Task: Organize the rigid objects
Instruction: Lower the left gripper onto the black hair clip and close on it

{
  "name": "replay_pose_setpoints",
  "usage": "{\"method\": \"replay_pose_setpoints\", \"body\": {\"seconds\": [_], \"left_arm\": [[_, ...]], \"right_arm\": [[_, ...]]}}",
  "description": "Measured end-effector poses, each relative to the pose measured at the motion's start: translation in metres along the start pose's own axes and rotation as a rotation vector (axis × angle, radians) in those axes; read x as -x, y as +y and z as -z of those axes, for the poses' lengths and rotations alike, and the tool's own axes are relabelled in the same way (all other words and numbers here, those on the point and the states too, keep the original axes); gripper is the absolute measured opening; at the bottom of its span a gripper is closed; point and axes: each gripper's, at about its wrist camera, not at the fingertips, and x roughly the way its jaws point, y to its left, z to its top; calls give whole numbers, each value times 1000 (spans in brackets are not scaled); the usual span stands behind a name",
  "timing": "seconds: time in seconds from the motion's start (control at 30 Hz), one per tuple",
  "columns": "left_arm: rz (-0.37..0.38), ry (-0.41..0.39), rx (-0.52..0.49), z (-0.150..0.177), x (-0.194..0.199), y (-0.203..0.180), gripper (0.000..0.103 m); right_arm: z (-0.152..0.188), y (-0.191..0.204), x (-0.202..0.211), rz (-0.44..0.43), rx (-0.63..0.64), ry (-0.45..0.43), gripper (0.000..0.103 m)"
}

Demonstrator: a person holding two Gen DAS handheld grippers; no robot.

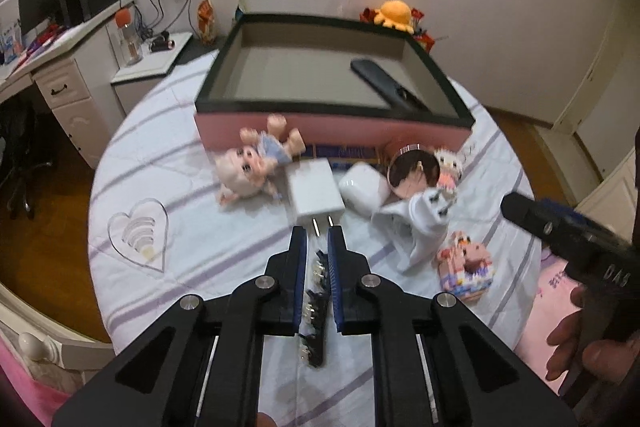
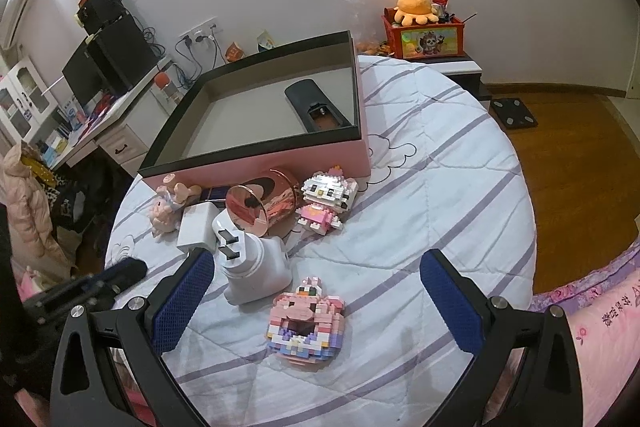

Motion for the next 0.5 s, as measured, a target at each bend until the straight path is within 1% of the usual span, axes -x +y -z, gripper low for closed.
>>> {"method": "replay_pose_setpoints", "body": {"seconds": [0.1,0.17,0.23,0.27,0.3,0.33,0.37,0.4,0.5], "left_arm": [[-6,-14,2,-7,0,3,11],[-10,-2,-3,-7,-3,5,11],[-10,23,-19,-2,-8,4,13],[-10,37,-22,2,-11,4,17],[-6,51,-24,6,-13,4,32],[-1,68,-25,11,-17,3,43],[2,82,-27,15,-21,2,69],[6,93,-26,18,-25,1,83],[34,127,-25,27,-38,-4,83]], "right_arm": [[-2,0,-1,3,0,0,103],[-2,-1,-3,6,-2,4,103],[-2,-2,-4,6,-4,8,103],[-2,-2,-5,6,-4,11,103],[-2,-2,-6,6,-5,13,103],[-2,-3,-7,7,-8,15,103],[-1,-3,-8,6,-11,17,103],[-1,-4,-9,6,-12,19,103],[0,-2,-11,4,-10,27,103]]}}
